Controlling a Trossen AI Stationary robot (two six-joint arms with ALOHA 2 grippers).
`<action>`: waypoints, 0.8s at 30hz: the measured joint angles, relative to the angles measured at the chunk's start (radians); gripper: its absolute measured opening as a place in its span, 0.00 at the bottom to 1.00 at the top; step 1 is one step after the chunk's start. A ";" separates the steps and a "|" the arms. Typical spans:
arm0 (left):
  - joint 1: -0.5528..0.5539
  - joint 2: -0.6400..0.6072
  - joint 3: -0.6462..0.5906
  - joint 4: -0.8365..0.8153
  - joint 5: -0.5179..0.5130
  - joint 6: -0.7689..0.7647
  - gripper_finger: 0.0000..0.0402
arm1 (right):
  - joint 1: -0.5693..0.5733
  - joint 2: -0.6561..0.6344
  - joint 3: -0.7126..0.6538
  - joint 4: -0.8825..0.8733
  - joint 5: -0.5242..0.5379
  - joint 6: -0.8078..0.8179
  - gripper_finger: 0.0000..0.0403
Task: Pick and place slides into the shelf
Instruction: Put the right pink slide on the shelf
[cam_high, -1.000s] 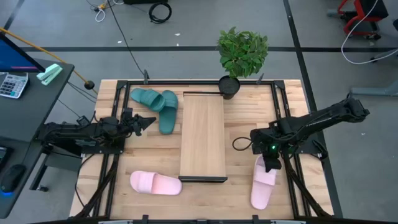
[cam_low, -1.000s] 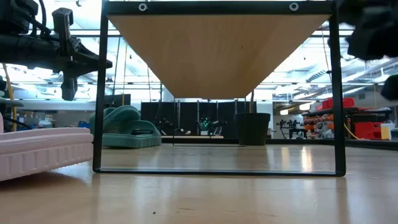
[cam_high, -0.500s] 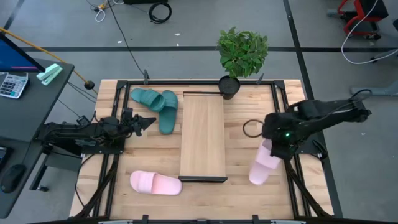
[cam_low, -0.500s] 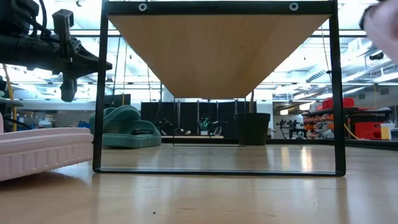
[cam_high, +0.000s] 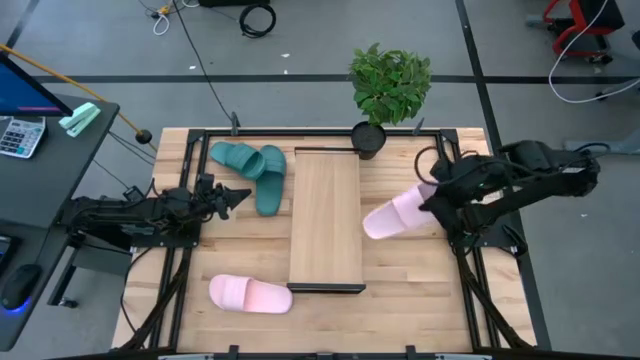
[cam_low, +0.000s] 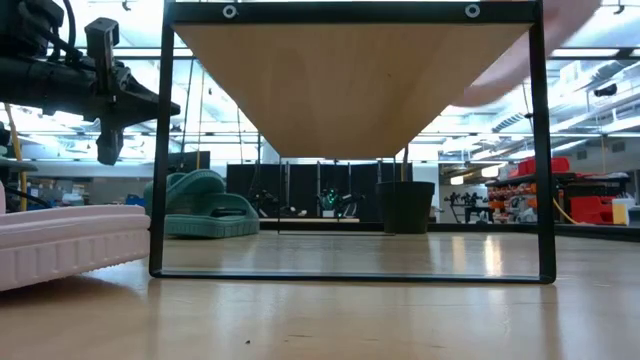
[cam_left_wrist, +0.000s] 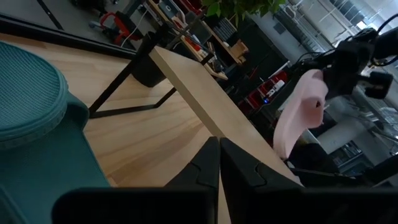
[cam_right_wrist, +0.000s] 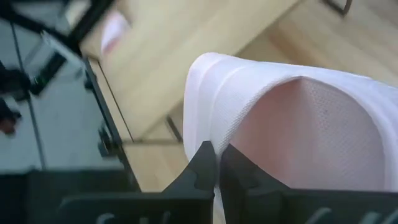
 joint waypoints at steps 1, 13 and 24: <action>0.000 0.000 0.000 0.000 0.000 0.001 0.04 | -0.003 0.001 0.008 0.010 0.014 0.012 0.02; 0.000 0.000 0.000 0.001 -0.008 0.091 0.07 | -0.157 0.023 0.053 0.363 0.072 0.117 0.02; 0.000 0.000 0.000 0.001 -0.008 0.097 0.03 | -0.080 0.131 -0.006 0.513 0.091 0.308 0.02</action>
